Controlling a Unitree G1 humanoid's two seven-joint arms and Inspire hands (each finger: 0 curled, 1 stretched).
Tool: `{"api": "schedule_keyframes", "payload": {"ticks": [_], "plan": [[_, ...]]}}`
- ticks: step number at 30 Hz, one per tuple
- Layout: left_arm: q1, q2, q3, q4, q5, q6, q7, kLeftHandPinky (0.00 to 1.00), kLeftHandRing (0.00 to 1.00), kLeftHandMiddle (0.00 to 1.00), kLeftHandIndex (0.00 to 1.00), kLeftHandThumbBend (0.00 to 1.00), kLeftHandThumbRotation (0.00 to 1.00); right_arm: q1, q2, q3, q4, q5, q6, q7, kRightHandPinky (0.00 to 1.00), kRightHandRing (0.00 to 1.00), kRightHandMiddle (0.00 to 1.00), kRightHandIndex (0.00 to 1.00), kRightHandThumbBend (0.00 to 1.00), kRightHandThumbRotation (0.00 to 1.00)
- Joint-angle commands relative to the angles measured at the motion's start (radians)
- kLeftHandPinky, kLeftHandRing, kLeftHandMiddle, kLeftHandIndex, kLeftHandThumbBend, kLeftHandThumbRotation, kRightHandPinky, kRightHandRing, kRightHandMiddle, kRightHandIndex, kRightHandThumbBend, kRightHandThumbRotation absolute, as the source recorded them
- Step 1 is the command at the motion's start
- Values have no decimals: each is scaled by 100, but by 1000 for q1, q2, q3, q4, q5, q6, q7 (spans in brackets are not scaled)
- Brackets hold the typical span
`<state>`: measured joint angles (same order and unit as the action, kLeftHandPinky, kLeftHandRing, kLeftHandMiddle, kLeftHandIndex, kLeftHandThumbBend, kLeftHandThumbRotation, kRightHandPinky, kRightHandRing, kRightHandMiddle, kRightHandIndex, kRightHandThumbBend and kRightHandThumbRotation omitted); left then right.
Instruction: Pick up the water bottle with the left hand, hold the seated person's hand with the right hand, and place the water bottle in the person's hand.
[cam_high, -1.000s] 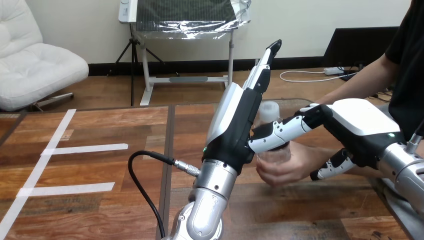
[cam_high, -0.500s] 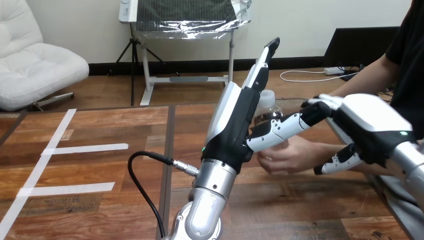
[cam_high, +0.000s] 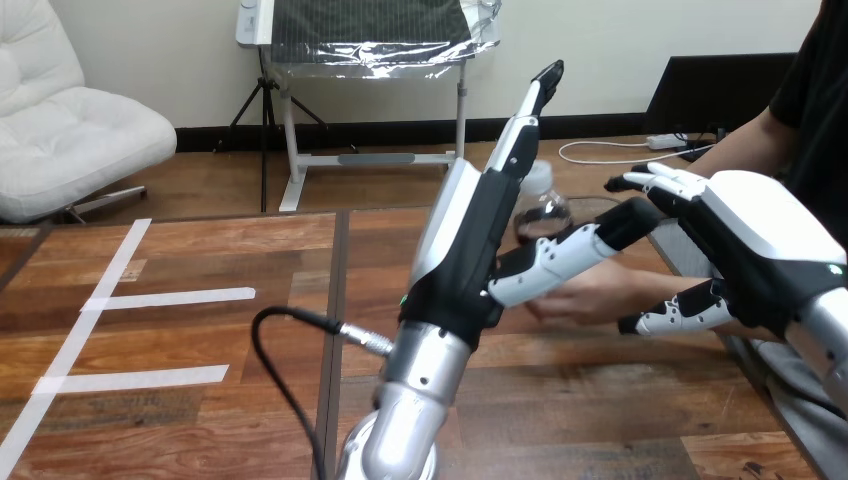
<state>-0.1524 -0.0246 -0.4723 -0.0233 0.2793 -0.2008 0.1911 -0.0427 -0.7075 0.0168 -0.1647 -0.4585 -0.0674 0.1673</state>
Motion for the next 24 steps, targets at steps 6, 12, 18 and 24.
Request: {"api": "schedule_keyframes", "payload": {"ticks": [6,12,18,24], "plan": [[143,-9,28,-168,-69,-53,-24,100,100,100,100,85,87,87,131,-85,-235,101,13,-45,80,92,94,87,60,0],[229,18,49,-208,-52,-101,-18,100,100,100,100,79,91,136,230,-70,-258,131,-43,-115,79,90,92,86,53,0],[305,33,71,-235,-46,-140,-23,100,99,100,100,71,94,162,313,-44,-233,134,-139,-192,76,86,89,83,47,0],[376,47,91,-254,-65,-182,-40,100,99,100,99,65,94,191,382,-15,-205,175,-231,-217,69,83,88,81,40,0]]}}
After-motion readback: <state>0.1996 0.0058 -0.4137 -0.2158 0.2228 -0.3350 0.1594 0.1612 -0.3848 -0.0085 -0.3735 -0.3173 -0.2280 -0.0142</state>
